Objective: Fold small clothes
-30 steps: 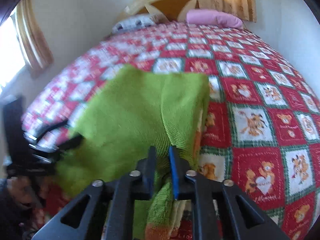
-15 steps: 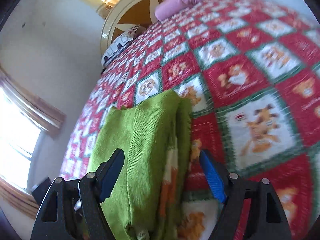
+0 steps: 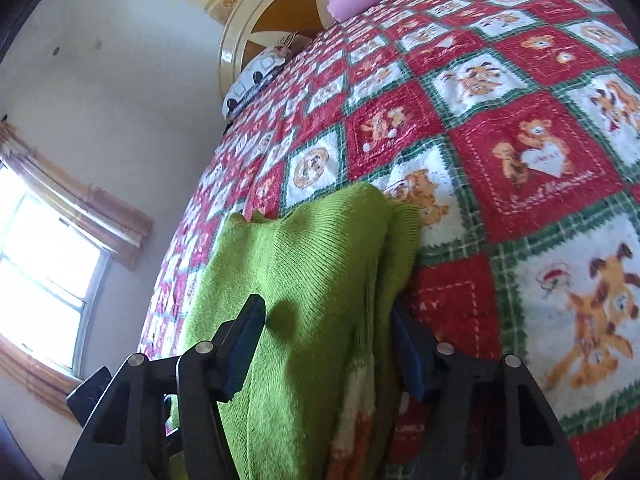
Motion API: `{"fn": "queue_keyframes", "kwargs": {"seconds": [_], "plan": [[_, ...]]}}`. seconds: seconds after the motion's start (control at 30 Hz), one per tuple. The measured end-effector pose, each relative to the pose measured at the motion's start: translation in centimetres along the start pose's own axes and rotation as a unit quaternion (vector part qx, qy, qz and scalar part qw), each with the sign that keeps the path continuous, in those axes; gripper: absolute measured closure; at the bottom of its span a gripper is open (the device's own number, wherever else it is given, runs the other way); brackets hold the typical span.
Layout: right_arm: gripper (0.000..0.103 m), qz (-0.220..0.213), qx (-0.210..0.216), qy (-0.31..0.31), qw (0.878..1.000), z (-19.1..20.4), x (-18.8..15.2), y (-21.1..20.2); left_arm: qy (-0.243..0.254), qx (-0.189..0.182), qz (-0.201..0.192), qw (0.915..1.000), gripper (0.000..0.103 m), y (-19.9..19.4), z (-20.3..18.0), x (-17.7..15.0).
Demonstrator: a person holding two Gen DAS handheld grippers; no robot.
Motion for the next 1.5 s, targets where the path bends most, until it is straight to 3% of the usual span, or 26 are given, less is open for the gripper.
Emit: {"fn": "queue_keyframes", "kwargs": {"seconds": [0.13, 0.2, 0.23, 0.3, 0.37, 0.53, 1.03, 1.5], "plan": [[0.042, 0.006, 0.007, -0.003, 1.0, 0.0, 0.3, 0.7, 0.003, -0.006, 0.003, 1.0, 0.016, 0.1, -0.1, -0.1], [0.051, 0.012, -0.002, -0.006, 1.0, 0.1, 0.3, 0.7, 0.008, -0.005, 0.002, 1.0, 0.019, 0.1, -0.3, -0.1], [0.061, 0.015, -0.009, -0.011, 1.0, 0.3, 0.3, 0.7, 0.011, -0.007, 0.002, 0.9999, 0.027, 0.1, -0.4, -0.1], [0.069, 0.015, -0.014, -0.018, 1.0, 1.0, 0.3, 0.6, 0.025, -0.021, 0.01, 0.9994, 0.041, 0.2, -1.2, -0.4], [0.074, 0.013, -0.02, -0.019, 1.0, 1.4, 0.4, 0.3, 0.041, -0.005, 0.006, 0.9991, 0.044, 0.0, -1.7, -0.4], [0.079, -0.01, -0.031, -0.008, 0.999, 2.3, 0.7, -1.0, 0.044, 0.007, 0.008, 0.999, 0.061, -0.9, -2.4, 0.5], [0.079, -0.06, -0.013, -0.036, 0.997, 8.8, 0.7, -5.8, 0.074, 0.011, -0.023, 0.9969, 0.066, -6.6, -4.1, 0.8], [0.079, -0.05, 0.023, -0.044, 0.998, 13.4, -2.7, -4.1, 0.068, 0.031, -0.03, 0.9967, 0.066, -10.9, -2.0, -1.0]]}}
Point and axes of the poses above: each gripper's, at about its wrist camera, not at the fingertips, and y roughly the way its jaws point, z to its left, x to its top, the point moved 4 cm from there along y, roughly the way its jaws point, and after that the axes turned 13 degrees about -y, right-handed, at the moved point
